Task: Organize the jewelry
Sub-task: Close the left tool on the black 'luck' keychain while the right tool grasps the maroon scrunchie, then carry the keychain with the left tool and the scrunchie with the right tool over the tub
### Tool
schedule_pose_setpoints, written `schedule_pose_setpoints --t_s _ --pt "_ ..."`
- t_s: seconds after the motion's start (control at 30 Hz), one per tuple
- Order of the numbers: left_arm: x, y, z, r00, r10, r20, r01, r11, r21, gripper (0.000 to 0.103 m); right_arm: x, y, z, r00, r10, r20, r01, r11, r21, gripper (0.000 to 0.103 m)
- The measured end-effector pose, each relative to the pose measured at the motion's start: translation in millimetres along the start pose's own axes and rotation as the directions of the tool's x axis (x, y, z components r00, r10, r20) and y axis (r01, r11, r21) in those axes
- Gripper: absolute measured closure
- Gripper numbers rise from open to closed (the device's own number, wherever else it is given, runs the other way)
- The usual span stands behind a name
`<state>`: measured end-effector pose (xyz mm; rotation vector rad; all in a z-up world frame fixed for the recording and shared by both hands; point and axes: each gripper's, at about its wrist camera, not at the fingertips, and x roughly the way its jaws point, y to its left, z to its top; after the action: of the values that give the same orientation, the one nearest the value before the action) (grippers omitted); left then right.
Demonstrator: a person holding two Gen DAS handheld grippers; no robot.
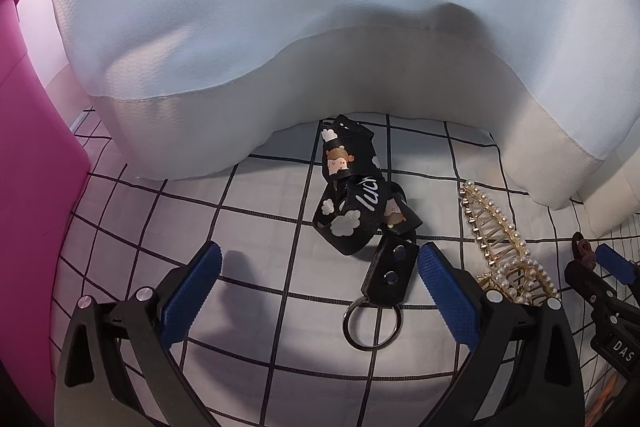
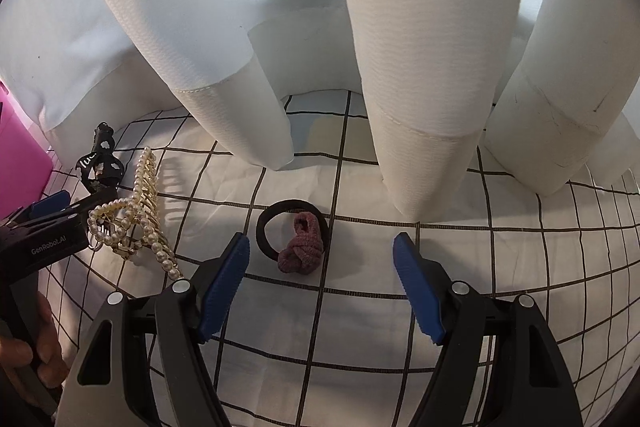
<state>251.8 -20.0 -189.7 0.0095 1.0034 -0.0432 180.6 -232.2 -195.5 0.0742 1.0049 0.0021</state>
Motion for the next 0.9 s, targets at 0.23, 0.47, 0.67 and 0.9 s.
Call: schedule_pose_setpoints --t_s 0.23,0.47,0.67,0.9 --pt "17 12 9 1.000 -0.015 -0.001 0.015 1.000 -0.016 0.006 6 17 -2 0.999 -0.035 0.023 0.036 0.998 -0.050 0.032" --pt "20 5 9 1.000 0.001 0.026 -0.001 1.000 0.010 0.020 7 26 -5 0.999 -0.027 0.042 0.030 0.998 -0.063 0.035" --pt "17 -6 9 0.999 -0.016 0.050 0.014 0.999 0.033 0.068 0 38 -13 0.998 -0.001 0.055 0.007 0.994 -0.109 0.057" --pt "14 -8 4 0.998 -0.033 0.045 0.032 0.999 0.015 0.078 -2 41 -15 0.998 0.013 0.059 -0.008 0.995 -0.098 0.084"
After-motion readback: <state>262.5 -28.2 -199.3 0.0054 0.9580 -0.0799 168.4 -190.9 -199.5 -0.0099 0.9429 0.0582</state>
